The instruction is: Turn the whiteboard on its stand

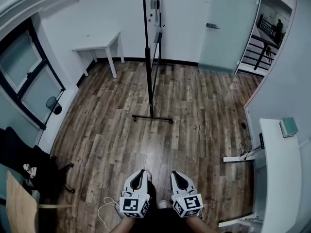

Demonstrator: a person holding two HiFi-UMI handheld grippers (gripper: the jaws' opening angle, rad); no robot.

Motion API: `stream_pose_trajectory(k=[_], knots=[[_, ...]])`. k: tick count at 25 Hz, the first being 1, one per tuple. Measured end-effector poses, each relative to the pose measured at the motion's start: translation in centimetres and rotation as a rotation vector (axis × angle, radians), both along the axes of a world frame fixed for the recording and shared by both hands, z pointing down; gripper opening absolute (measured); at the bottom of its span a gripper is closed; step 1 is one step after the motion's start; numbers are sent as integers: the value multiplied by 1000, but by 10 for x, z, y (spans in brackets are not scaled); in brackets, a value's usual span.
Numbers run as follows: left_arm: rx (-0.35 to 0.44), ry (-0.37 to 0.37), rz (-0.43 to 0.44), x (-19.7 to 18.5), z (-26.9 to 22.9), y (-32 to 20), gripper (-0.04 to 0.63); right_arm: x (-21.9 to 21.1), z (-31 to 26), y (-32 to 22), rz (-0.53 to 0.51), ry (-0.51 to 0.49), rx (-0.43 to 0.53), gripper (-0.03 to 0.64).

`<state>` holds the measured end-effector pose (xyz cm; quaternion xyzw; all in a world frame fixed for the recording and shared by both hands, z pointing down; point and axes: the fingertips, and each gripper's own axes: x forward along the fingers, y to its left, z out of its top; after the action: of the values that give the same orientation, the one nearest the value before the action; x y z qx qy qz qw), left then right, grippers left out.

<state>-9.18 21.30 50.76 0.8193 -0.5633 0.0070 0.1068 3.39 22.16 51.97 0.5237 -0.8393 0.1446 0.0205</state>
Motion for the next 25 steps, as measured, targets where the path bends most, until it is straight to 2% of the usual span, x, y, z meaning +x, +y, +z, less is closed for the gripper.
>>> stream_pose_trajectory(k=[10,25], knots=[[-13,24,37,-9,1,-107,18,-13,-6,-104,25,-4,3,14],[-11,3,90,-80,3,-284,18,-70,-12,-269,110,22,-2,14]])
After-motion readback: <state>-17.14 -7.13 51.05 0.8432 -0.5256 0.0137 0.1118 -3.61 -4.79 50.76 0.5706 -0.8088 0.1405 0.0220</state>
